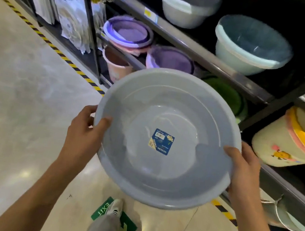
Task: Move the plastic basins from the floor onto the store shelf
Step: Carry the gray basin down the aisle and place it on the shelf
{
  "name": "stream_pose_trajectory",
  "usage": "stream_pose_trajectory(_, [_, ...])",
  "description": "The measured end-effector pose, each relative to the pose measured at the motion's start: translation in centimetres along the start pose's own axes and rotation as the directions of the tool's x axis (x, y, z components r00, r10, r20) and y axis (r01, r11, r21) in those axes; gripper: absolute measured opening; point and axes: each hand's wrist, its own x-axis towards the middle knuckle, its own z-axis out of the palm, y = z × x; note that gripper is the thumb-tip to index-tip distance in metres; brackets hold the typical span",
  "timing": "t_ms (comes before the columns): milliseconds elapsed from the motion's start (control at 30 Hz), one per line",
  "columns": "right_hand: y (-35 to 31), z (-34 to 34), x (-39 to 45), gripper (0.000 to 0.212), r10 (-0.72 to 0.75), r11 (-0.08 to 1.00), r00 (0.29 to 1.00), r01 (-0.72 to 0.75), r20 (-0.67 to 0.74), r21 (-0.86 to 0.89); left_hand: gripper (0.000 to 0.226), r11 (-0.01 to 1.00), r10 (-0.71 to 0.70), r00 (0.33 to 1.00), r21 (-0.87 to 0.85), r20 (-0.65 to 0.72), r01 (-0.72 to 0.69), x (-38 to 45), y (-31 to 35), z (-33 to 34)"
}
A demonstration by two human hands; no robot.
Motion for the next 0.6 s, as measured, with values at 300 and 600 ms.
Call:
stream_pose_trajectory(300, [9.9, 7.1, 14.3, 0.026, 0.045, 0.950, 0.989, 0.002, 0.144, -0.312, 0.053, 0.919, -0.047, 0.996, 0.394, 0.081, 0.012, 11.5, -10.4, 6.6])
stream_pose_trajectory(600, [22.4, 13.7, 26.9, 0.040, 0.249, 0.850, 0.912, -0.045, 0.326, -0.526, 0.032, 0.753, -0.250, 0.961, 0.648, 0.118, 0.116, 20.7, -23.9, 14.3])
